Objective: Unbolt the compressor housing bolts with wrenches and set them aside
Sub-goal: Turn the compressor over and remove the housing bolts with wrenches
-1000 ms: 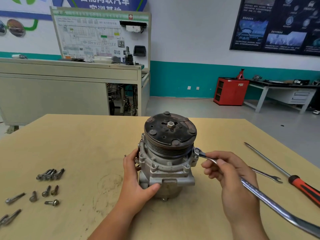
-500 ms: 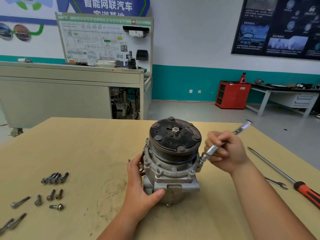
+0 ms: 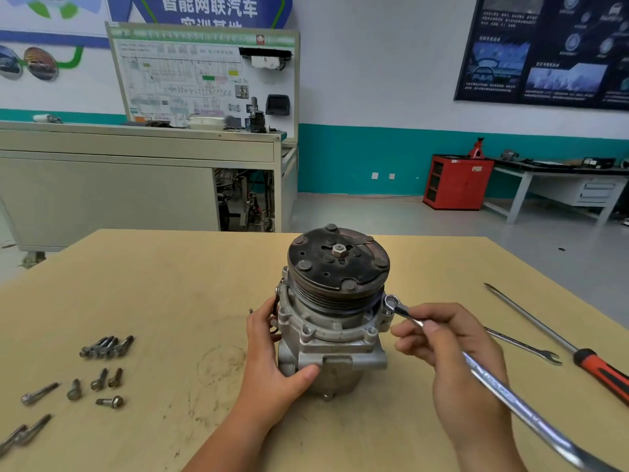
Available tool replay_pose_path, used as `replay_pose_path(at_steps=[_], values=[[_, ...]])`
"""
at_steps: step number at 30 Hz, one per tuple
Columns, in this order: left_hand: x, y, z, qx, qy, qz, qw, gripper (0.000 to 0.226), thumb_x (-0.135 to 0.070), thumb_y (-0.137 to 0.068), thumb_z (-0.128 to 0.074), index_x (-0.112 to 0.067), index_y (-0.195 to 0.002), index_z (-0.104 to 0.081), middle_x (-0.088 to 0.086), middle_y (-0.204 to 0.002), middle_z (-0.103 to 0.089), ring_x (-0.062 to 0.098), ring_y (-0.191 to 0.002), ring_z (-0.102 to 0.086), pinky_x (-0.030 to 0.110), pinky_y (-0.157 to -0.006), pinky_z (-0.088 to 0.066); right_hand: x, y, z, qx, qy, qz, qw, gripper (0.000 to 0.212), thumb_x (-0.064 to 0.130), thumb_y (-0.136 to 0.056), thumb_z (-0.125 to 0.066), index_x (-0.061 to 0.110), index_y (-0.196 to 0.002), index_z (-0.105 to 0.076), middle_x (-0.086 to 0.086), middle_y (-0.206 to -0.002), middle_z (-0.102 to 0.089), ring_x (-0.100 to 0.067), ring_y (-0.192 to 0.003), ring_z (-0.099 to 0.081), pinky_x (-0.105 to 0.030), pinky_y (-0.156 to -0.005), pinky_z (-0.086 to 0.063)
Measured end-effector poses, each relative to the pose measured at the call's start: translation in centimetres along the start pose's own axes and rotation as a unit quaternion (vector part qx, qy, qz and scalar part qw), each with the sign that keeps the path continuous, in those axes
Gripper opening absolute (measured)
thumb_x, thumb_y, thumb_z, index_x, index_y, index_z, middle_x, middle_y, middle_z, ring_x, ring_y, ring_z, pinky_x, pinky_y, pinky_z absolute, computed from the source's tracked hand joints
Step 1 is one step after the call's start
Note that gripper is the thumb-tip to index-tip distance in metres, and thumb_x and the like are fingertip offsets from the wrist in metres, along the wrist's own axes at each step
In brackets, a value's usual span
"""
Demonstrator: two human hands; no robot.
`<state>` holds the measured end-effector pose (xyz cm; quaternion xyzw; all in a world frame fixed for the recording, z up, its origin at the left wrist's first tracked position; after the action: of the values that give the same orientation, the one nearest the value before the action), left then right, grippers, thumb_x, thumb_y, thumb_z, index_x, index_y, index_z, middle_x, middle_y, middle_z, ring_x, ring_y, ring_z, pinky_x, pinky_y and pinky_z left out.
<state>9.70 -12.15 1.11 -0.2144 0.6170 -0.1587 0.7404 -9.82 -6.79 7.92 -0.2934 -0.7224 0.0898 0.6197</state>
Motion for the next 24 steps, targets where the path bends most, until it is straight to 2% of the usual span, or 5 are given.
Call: replay_pose_path(at_steps=[6, 10, 15, 20, 24], values=[[0.3, 0.2, -0.1, -0.001, -0.002, -0.007, 1.000, 0.085, -0.047, -0.057, -0.064, -0.035, -0.134, -0.029, 0.005, -0.134, -0.042, 0.013, -0.121, -0.051, 0.023, -0.101, -0.042, 0.5, -2.3, -0.4, 0.024, -0.040, -0.107, 0.993, 0.024, -0.004, -0.080, -0.039, 0.005, -0.062, -0.050, -0.010, -0.042, -0.054, -0.014, -0.031, -0.042, -0.015, -0.034, -0.036], [0.2, 0.2, -0.1, -0.002, 0.005, -0.008, 1.000, 0.086, -0.047, -0.057, -0.064, -0.036, -0.134, -0.029, 0.003, -0.134, -0.041, 0.012, -0.121, -0.050, 0.024, -0.101, -0.042, 0.4, -7.0, 0.1, 0.176, -0.120, -0.289, 0.933, 0.008, 0.017, -0.052, -0.050, 0.013, -0.045, -0.053, -0.003, -0.032, -0.031, -0.006, -0.025, -0.021, -0.006, -0.033, -0.022], [0.2, 0.0, -0.1, -0.003, 0.005, -0.016, 1.000, 0.087, -0.048, -0.056, -0.064, -0.034, -0.134, -0.028, 0.005, -0.133, -0.041, 0.012, -0.122, -0.048, 0.018, -0.099, -0.040, 0.0, -9.3, -1.9, 0.336, -0.137, -0.282, 0.888, 0.029, 0.025, -0.035, -0.076, 0.012, -0.046, -0.053, 0.002, -0.031, -0.032, -0.010, -0.033, -0.008, -0.009, -0.035, -0.020], [0.1, -0.1, -0.2, -0.001, 0.003, -0.012, 1.000, 0.087, -0.051, -0.056, -0.064, -0.037, -0.134, -0.027, 0.004, -0.133, -0.041, 0.012, -0.123, -0.048, 0.022, -0.102, -0.040, 0.1, -7.6, 0.2, 0.161, -0.352, -0.177, 0.905, 0.017, 0.022, -0.048, -0.070, 0.016, -0.054, -0.055, 0.005, -0.038, -0.032, -0.007, -0.038, -0.012, -0.014, -0.034, -0.024], [0.1, 0.0, -0.1, 0.000, 0.002, -0.009, 1.000, 0.087, -0.050, -0.056, -0.065, -0.033, -0.133, -0.029, 0.008, -0.134, -0.041, 0.020, -0.123, -0.049, 0.033, -0.104, -0.041, -0.4, -3.7, 1.5, 0.025, -0.228, -0.086, 0.969, 0.039, 0.004, -0.080, -0.039, 0.020, -0.053, -0.061, -0.001, -0.043, -0.046, -0.006, -0.037, -0.033, -0.013, -0.038, -0.031]])
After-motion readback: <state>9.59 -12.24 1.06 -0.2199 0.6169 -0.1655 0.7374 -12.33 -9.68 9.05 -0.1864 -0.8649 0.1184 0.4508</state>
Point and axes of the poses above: each hand's wrist, its own y-axis away from the middle knuckle, its own z-axis out of the back of the hand, x = y × z, the point moved 3 cm from there along -y, towards the middle knuckle
